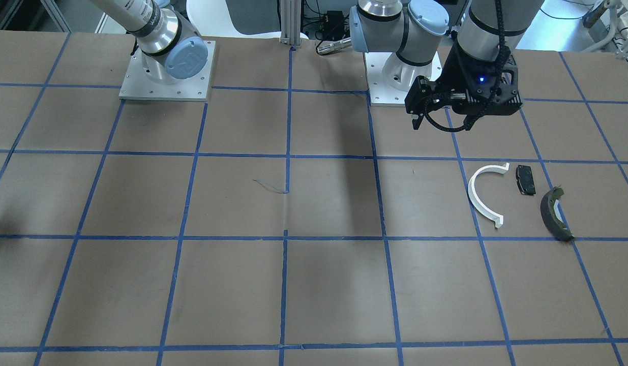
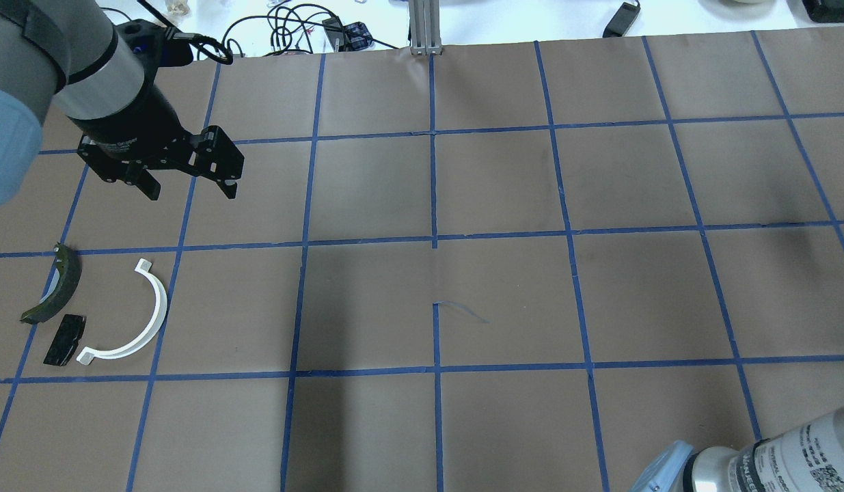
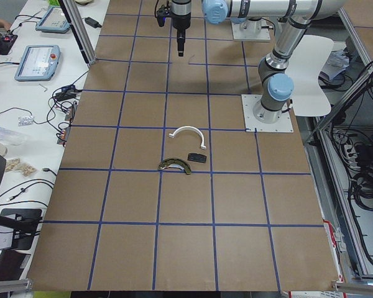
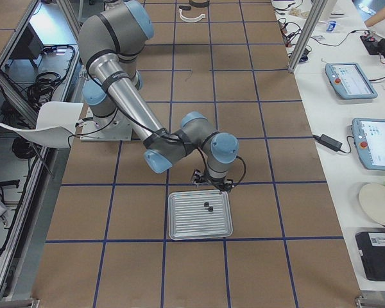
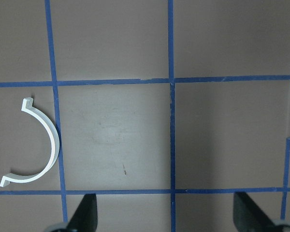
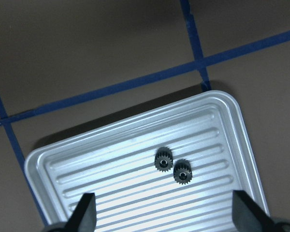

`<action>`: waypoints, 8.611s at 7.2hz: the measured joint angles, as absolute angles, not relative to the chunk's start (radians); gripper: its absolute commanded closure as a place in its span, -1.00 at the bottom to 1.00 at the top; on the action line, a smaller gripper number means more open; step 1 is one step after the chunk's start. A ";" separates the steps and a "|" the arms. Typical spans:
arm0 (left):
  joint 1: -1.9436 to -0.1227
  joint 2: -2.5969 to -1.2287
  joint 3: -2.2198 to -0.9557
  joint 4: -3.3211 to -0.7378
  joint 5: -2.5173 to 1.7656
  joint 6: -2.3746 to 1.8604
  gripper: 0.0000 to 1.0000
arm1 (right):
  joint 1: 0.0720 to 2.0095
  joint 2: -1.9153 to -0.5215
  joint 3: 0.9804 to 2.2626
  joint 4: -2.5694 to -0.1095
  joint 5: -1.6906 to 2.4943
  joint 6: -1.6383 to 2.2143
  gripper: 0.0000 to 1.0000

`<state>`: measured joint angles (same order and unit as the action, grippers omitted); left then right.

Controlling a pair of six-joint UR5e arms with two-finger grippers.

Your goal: Place bearing gear from tray to pile

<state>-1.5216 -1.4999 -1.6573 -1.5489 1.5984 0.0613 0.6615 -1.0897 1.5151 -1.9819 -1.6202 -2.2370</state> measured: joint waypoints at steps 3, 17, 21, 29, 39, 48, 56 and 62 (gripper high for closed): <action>-1.522 -1.498 -1.665 -1.543 1.598 0.061 -1.00 | 0.621 -0.995 1.514 -2.095 -1.542 -2.515 -0.93; -1.511 -1.509 -1.667 -1.493 1.602 0.063 -1.00 | 0.601 -0.948 1.577 -2.232 -1.539 -3.128 -0.06; -1.511 -1.509 -1.668 -1.494 1.602 0.063 -1.00 | 0.598 -0.945 1.578 -2.232 -1.537 -3.128 0.71; -1.509 -1.514 -1.667 -1.493 1.602 0.063 -1.00 | 0.816 -1.233 1.578 -1.885 -1.529 -2.264 0.61; -1.495 -1.526 -1.662 -1.486 1.631 0.066 -1.00 | 1.867 -1.127 1.618 -2.123 -1.483 -0.113 0.48; -1.554 -1.609 -1.826 -1.258 1.512 0.026 -1.00 | 1.775 -1.146 1.628 -2.022 -1.530 -0.202 -1.00; -1.815 -1.940 -1.823 -0.867 1.508 -0.095 -1.00 | 0.928 -1.244 1.617 -1.947 -1.664 -1.053 -1.00; -1.862 -2.090 -1.796 -0.717 1.513 -0.100 -0.70 | 0.652 -1.063 1.615 -2.177 -1.592 -1.380 -0.82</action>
